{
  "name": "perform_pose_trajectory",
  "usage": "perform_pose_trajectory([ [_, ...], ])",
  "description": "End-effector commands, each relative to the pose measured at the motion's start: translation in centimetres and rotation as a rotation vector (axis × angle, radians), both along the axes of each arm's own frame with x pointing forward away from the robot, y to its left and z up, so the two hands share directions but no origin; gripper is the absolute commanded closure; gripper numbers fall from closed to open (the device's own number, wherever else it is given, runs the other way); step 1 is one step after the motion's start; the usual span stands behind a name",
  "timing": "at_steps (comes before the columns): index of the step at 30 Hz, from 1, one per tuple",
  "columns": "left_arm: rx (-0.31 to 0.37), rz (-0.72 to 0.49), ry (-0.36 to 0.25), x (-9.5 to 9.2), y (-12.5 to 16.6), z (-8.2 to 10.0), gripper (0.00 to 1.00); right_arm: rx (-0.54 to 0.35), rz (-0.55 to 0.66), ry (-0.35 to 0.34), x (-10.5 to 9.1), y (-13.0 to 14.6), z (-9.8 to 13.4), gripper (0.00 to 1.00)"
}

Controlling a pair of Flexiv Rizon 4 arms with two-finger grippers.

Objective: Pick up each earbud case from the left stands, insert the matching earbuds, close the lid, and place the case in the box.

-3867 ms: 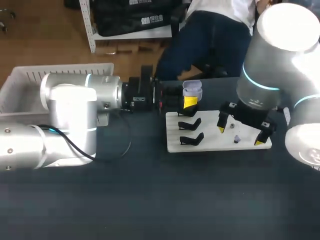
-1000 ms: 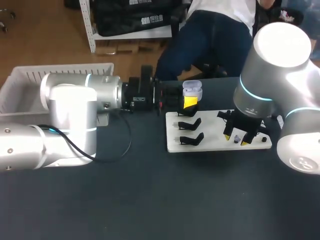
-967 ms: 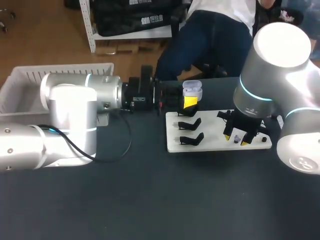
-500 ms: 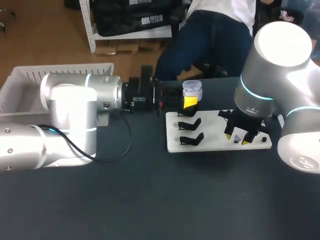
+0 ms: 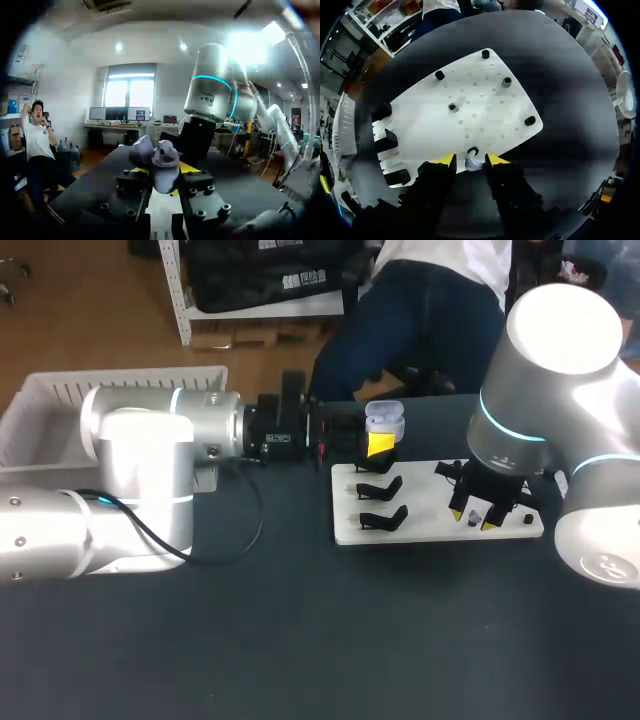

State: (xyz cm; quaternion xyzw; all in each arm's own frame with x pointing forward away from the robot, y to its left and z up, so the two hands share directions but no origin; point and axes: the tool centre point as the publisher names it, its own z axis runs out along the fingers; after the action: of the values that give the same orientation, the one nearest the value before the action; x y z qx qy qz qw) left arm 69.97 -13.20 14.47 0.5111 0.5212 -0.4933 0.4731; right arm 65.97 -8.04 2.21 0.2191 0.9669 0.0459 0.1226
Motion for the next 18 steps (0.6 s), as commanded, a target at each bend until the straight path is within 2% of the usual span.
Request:
perform_pose_trajectory([
  [1, -0.005, 0.004, -0.004, -0.09, -0.02, -0.10, 1.00, -0.003, -0.004, -0.006, -0.41, -0.09, -0.01, 0.64],
  [13, -0.005, 0.004, -0.004, -0.09, -0.02, -0.10, 1.00, 0.003, -0.009, -0.002, -0.48, -0.08, -0.22, 0.73],
  [16, -0.005, 0.004, -0.004, -0.09, -0.02, -0.10, 1.00, 0.005, -0.008, -0.001, -0.48, 0.01, -0.26, 0.73],
  [18, -0.005, 0.004, -0.004, -0.09, -0.02, -0.10, 1.00, 0.005, -0.008, 0.000, -0.47, 0.03, -0.27, 0.76],
])
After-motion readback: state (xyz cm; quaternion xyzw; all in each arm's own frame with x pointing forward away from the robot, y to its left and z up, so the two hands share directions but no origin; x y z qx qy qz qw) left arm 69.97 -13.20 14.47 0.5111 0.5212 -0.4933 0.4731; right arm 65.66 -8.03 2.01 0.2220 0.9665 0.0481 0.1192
